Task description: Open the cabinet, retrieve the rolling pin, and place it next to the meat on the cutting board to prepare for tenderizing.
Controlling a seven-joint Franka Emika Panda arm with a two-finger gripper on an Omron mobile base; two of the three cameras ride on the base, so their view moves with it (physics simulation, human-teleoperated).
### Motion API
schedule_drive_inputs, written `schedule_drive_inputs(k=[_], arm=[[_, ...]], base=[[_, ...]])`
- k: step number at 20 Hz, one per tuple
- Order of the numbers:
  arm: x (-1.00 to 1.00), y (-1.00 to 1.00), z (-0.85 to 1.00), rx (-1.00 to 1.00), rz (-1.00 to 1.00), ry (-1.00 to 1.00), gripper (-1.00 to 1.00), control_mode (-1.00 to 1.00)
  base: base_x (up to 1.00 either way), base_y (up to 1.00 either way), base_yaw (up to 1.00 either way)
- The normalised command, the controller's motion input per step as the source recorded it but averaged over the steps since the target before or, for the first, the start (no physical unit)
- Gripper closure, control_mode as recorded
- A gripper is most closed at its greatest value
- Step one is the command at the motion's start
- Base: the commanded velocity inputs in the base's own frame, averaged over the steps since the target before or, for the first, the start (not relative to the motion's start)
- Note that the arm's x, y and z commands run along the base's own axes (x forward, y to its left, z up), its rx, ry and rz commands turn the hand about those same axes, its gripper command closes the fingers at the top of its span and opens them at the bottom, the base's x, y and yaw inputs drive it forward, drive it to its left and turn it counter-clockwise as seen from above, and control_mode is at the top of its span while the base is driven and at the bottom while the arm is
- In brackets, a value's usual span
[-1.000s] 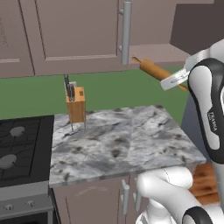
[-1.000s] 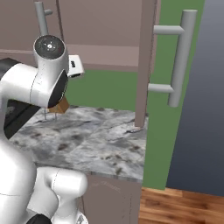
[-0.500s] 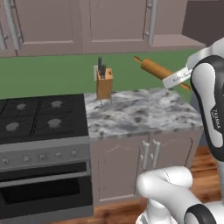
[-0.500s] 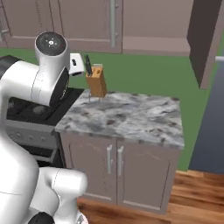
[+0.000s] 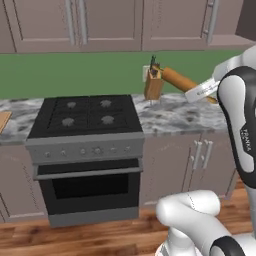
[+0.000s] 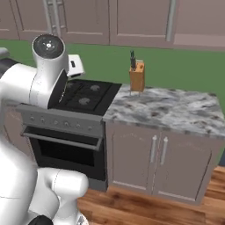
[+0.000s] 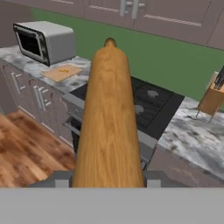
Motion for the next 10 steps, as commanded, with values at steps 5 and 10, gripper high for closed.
schedule_drive_inputs(k=[5,10], arm=[[0.00,0.00,0.00,0.00,0.00,0.00,1.00,1.00],[0.00,0.00,0.00,0.00,0.00,0.00,1.00,1.00]], base=[[0.25,0.74,0.13],[0.46,0.77,0.10]])
